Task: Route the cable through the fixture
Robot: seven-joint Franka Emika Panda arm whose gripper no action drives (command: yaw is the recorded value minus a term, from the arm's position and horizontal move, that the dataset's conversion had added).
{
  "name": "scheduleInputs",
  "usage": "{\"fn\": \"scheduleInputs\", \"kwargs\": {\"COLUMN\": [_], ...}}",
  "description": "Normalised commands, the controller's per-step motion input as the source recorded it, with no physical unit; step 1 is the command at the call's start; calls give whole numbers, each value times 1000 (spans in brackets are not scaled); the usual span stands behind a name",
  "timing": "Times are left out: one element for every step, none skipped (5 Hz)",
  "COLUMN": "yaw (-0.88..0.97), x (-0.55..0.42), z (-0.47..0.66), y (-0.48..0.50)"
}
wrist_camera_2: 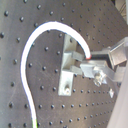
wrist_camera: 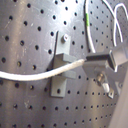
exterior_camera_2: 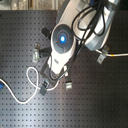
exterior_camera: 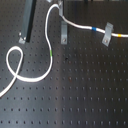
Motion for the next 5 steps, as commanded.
{"fn": "scheduleInputs", "kwargs": {"yaw": [0, 0, 457, 726, 617], "x": [-83, -92, 118, 115, 97], "z": [112, 83, 2, 14, 81], "y": [27, 64, 166, 138, 96]}}
